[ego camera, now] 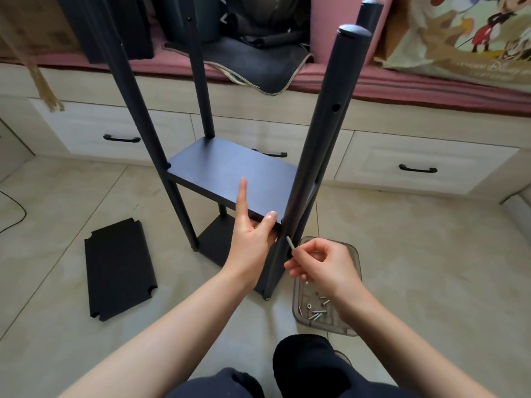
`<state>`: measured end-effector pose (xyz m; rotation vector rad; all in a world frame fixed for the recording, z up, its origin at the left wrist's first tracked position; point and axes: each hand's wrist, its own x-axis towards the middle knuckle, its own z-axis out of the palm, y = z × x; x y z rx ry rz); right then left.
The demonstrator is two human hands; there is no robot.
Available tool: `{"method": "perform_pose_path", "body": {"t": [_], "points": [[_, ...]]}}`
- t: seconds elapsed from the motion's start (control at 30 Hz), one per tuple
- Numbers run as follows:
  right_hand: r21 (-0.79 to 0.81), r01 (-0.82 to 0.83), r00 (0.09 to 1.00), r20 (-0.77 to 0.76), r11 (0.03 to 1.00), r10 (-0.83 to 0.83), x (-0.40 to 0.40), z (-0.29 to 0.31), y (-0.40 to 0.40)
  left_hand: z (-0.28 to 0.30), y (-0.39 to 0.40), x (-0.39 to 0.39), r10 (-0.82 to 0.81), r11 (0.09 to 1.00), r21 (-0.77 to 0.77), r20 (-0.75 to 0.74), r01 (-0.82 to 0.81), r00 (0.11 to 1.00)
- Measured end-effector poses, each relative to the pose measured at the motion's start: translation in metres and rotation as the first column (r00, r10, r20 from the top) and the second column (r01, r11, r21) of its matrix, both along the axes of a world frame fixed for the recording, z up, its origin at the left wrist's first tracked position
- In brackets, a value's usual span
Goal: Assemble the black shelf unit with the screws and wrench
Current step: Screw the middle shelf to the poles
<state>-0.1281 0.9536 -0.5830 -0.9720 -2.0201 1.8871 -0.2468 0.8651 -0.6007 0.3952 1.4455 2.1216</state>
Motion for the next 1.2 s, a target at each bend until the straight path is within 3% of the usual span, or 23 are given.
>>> {"method": "perform_pose_path", "body": {"t": [0.2, 0.43, 0.67, 1.03, 1.2], "points": [[0.004, 0.011, 1.0, -0.004, 1.0, -0.011, 0.001, 0.003, 0.001, 0.002, 0.005, 0.001, 0.156, 0.987, 0.016, 0.191, -0.162, 0.969], [-0.082, 0.032, 0.999, 0.034, 0.996, -0.029, 0.0, 0.007, 0.003, 0.006, 0.005, -0.011, 0.115, 0.974, 0.121, 0.461, -0.19, 0.88], [-0.114, 0.017, 0.998, 0.069, 0.993, -0.009, 0.002, 0.013, 0.012, 0.011, -0.001, -0.019, 0.015, 0.99, 0.118, 0.443, -0.074, 0.896], [-0.043, 0.085, 0.991, 0.105, 0.995, -0.08, 0.012, 0.017, 0.017, 0.006, 0.018, 0.002, 0.006, 0.955, 0.252, 0.51, -0.156, 0.86], [-0.03, 0.085, 0.992, 0.101, 0.996, -0.082, 0.015, 0.02, 0.021, 0.006, 0.017, 0.005, -0.037, 0.968, 0.23, 0.539, -0.105, 0.841]]}}
